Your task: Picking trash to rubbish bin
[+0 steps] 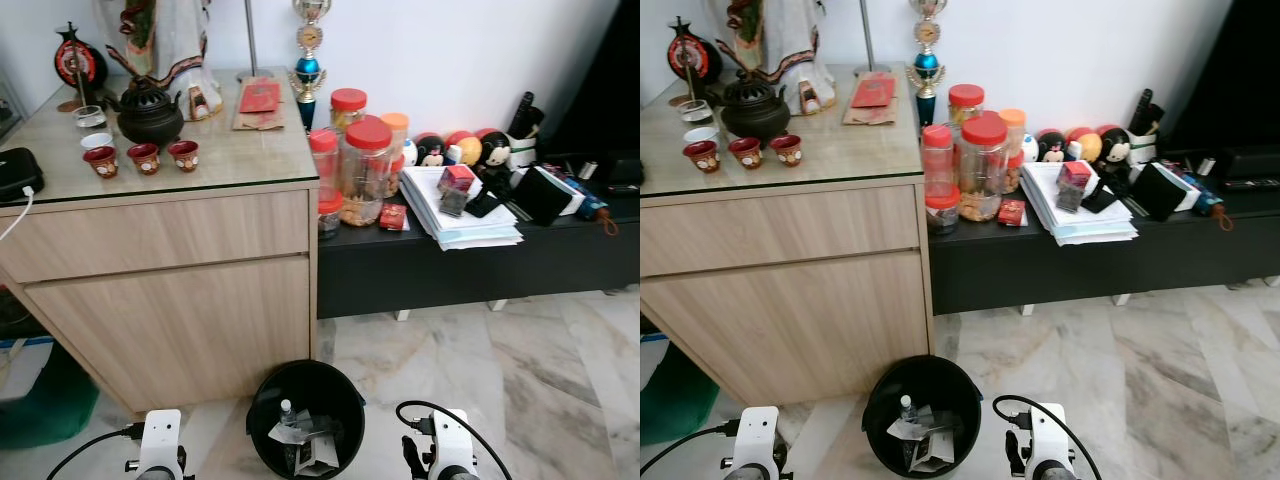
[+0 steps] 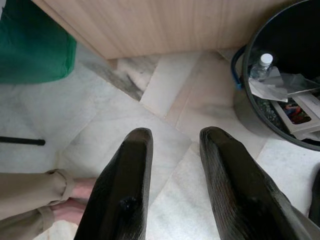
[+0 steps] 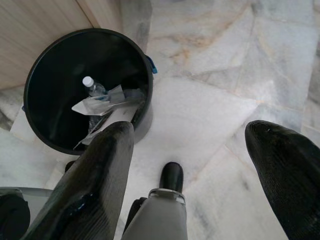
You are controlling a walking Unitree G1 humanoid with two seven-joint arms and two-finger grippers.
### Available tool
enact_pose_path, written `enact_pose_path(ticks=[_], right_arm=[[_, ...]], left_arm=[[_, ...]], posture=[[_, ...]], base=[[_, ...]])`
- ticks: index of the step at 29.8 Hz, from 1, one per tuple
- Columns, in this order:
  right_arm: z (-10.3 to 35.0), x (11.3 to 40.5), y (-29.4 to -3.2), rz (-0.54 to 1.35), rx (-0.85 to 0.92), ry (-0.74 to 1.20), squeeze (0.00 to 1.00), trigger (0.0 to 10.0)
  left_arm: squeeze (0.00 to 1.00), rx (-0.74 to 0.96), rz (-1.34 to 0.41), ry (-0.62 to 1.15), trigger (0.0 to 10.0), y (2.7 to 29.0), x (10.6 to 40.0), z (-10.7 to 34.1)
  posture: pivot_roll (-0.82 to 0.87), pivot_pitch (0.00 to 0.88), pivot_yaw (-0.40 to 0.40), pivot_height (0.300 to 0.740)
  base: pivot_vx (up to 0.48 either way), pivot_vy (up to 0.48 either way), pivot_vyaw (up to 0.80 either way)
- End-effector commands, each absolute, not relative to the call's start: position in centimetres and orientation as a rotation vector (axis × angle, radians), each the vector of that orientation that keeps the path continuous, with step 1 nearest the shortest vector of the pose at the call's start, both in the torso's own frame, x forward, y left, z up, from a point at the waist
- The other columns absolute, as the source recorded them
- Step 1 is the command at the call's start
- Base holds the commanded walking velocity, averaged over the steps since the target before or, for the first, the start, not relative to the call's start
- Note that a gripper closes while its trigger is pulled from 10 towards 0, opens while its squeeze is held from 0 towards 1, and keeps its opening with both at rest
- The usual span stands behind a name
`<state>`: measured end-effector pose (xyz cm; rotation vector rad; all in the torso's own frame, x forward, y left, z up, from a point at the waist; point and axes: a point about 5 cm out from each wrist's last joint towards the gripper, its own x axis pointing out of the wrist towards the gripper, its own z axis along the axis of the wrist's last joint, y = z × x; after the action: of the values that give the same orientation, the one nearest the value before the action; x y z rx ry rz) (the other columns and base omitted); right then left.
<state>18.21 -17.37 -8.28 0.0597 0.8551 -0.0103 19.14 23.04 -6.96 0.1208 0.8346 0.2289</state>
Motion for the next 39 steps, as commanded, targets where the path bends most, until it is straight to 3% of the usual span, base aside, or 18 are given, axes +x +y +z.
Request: enact_pose_path(ticks=[1, 15, 39], right_arm=[[-8.22, 18.33, -17.52, -0.023, 0.068, 0.85, 0.0, 10.0], [-8.22, 18.32, -17.36, -0.016, 0.067, 0.847, 0.0, 10.0], [-8.16, 18.44, -17.28, -0.015, 0.07, 0.842, 0.0, 10.0]], left_arm=[[0.0, 0.121, 0.233, 0.84, 10.0, 23.19, 19.28, -6.89], [0.0, 0.116, 0.238, 0.843, 10.0, 23.2, 19.1, -6.97], [0.0, 0.11, 0.241, 0.841, 10.0, 23.15, 19.12, -6.97]], posture=[[-0.05, 0.0, -0.002, 0.74], [-0.05, 0.0, -0.007, 0.74], [-0.05, 0.0, -0.011, 0.74]], base=[[0.0, 0.0, 0.0], [0.0, 0.0, 0.0], [-0.265, 0.0, 0.0]])
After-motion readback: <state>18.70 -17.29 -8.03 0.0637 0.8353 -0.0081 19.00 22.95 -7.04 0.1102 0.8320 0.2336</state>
